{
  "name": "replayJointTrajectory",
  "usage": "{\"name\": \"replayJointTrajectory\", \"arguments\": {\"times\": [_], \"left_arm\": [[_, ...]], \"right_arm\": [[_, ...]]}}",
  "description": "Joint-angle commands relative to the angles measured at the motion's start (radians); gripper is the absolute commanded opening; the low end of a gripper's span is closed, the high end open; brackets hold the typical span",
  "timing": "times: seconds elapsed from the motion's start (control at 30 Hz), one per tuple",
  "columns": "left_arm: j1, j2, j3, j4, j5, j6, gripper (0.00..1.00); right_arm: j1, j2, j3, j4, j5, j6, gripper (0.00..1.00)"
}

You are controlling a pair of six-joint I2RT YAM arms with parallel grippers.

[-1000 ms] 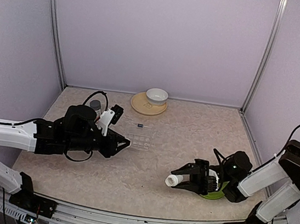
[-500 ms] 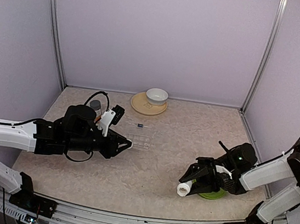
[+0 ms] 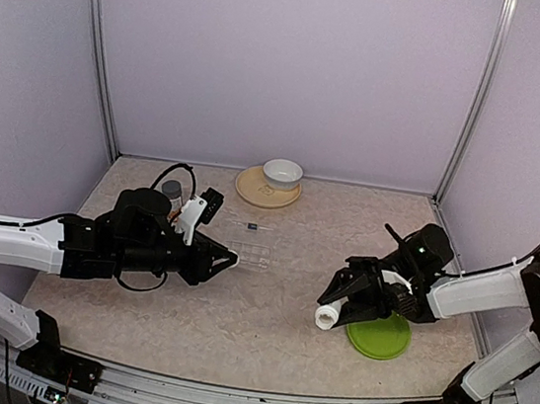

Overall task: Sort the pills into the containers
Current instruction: Close the lid of the pill bottle.

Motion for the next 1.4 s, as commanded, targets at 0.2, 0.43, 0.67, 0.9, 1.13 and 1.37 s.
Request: {"name": "replayJointTrajectory", "arguments": {"times": [0.2, 0.43, 0.67, 0.9, 1.13, 1.37], "left_arm": [[-0.005, -0.002, -0.006, 0.040, 0.021, 0.010, 0.29], [-0.005, -0.011, -0.003, 0.042, 0.022, 0.005, 0.29], [-0.009, -0.011, 0.001, 0.042, 0.022, -0.002, 0.29], [-0.016, -0.035, -0.006, 0.030, -0.003, -0.008, 0.28], [-0.018, -0.023, 0.012, 0.020, -0.001, -0.010, 0.28], [-0.041, -0.003, 0.053, 0.010, 0.011, -0.012, 0.29]], "right_arm": [[-0.093, -0.108, 0.191, -1.300, -0.235, -1.059, 0.00], [-0.109, -0.047, 0.309, -1.746, -0.165, -1.489, 0.00], [-0.125, 0.239, 0.591, -2.739, -0.234, -2.372, 0.00], [-0.131, 0.314, 0.625, -2.743, -0.236, -2.308, 0.00], [-0.153, 0.371, 0.704, -2.743, -0.235, -2.049, 0.00], [-0.173, 0.422, 0.781, -2.742, -0.235, -1.813, 0.00]]}}
